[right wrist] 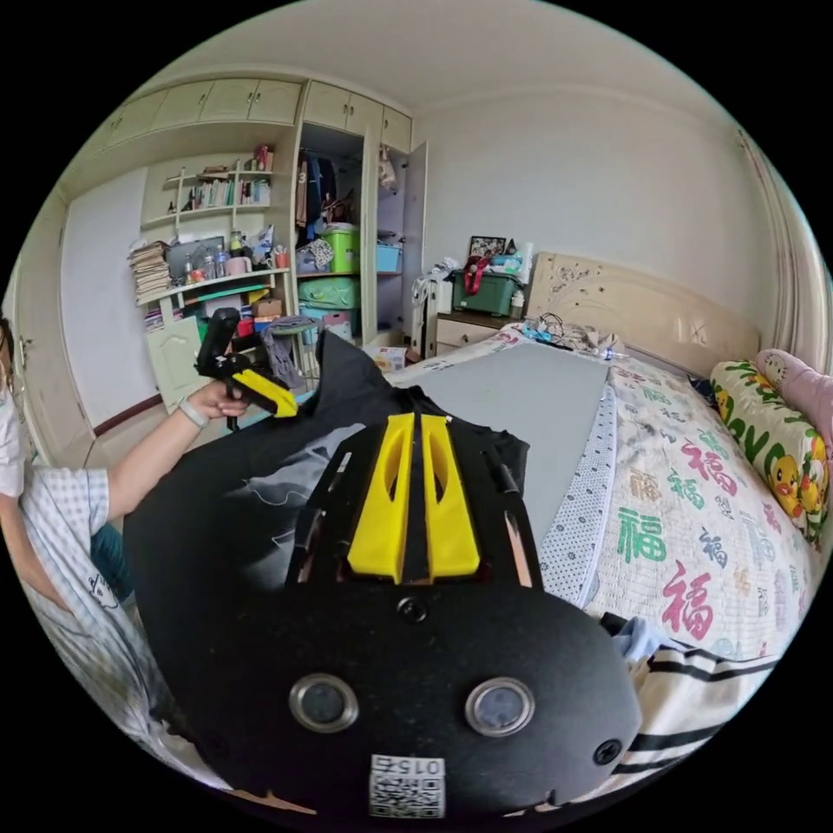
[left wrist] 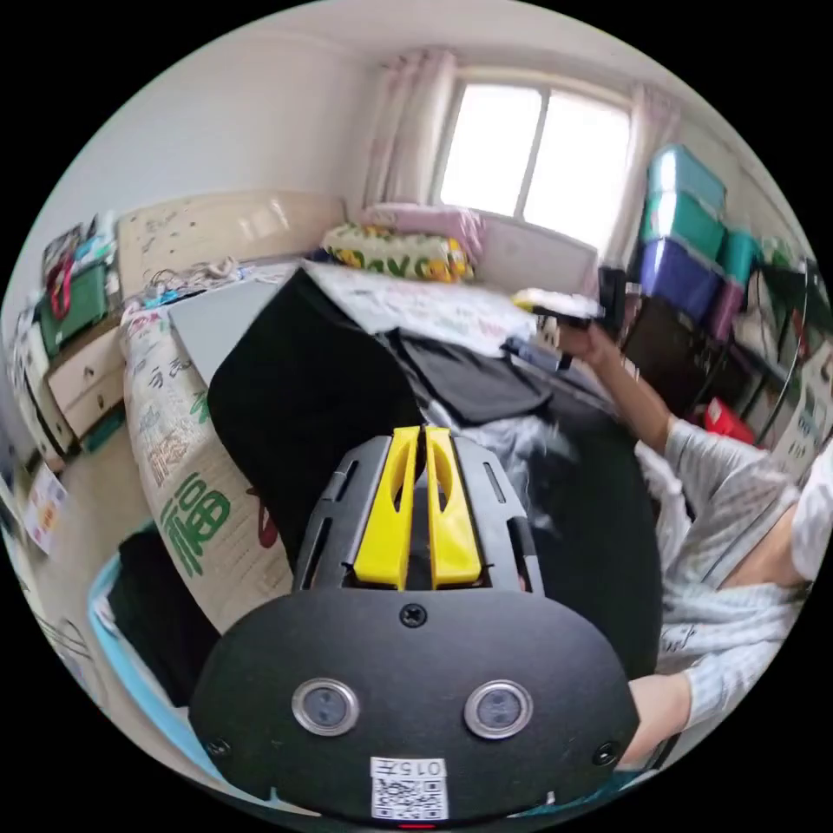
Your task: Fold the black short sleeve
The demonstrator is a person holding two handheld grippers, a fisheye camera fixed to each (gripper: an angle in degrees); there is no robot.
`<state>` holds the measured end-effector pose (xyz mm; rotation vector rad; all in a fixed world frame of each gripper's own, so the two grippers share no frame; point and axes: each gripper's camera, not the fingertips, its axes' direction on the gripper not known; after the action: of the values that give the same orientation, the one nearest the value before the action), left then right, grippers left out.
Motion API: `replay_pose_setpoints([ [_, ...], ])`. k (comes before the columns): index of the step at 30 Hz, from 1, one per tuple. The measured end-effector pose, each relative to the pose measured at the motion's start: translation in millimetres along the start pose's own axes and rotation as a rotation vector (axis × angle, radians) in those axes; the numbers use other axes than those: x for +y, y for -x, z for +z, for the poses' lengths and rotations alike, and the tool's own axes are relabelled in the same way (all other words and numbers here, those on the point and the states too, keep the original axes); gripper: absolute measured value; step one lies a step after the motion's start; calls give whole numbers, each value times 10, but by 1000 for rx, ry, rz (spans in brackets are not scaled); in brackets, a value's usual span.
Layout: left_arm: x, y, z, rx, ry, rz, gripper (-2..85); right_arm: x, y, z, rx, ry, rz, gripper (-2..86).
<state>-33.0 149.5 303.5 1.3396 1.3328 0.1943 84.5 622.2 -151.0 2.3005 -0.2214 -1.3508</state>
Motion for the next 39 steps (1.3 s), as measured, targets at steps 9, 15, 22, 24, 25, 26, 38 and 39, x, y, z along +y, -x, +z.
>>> replay_pose_setpoints([
  [9, -1625, -70, 494, -2, 169, 105, 7, -897, 569, 1125, 36, 279, 109, 109],
  [15, -2453, -107, 628, -64, 266, 170, 7, -1044, 418, 2136, 173, 552, 235, 110],
  [22, -3211, 150, 534, -55, 288, 177, 7, -1085, 577, 2265, 128, 594, 125, 51],
  [24, -3333, 205, 483, -57, 284, 179, 7, -1089, 648, 2279, 129, 581, 100, 22],
  [25, -3409, 231, 427, -51, 278, 184, 7, -1098, 680, 2285, 147, 577, 89, 3],
  [26, -3483, 266, 347, -49, 266, 184, 7, -1110, 698, 2275, 191, 566, 81, -2],
  [38, -3773, 690, 127, -52, 307, 181, 8, -1179, 753, 2330, 32, 583, 94, 70],
  [39, -3769, 711, 112, -51, 307, 180, 8, -1188, 773, 2337, 27, 587, 91, 62],
])
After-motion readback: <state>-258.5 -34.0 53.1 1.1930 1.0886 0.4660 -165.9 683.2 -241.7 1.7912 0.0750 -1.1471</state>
